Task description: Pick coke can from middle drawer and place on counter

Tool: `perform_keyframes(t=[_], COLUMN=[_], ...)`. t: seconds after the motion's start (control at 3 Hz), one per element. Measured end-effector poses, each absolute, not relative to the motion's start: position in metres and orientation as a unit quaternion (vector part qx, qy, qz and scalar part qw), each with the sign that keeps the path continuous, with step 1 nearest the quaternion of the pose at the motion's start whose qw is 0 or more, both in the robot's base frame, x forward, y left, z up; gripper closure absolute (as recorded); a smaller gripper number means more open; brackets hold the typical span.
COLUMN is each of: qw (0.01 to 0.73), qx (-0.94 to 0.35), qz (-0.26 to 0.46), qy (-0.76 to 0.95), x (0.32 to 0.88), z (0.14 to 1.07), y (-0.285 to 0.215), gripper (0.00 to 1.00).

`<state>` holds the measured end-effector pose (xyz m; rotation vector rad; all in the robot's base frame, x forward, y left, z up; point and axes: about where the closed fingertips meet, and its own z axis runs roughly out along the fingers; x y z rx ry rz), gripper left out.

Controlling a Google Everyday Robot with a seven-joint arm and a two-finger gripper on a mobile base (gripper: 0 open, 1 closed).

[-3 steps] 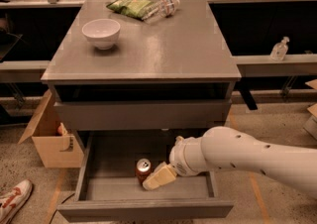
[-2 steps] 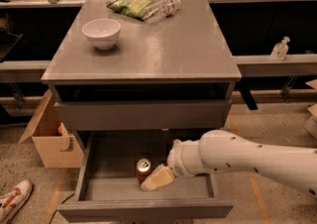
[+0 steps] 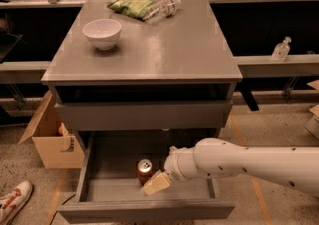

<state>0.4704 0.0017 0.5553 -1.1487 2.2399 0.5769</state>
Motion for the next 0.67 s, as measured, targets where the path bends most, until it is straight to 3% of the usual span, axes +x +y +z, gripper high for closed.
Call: perform_keyframes(t=[0.67], qw=[0.284], qx=[-0.424], qz=[0.230], qy=[0.829], x=[0.483], z=[0.513], y=[0.016], gripper=[0.00])
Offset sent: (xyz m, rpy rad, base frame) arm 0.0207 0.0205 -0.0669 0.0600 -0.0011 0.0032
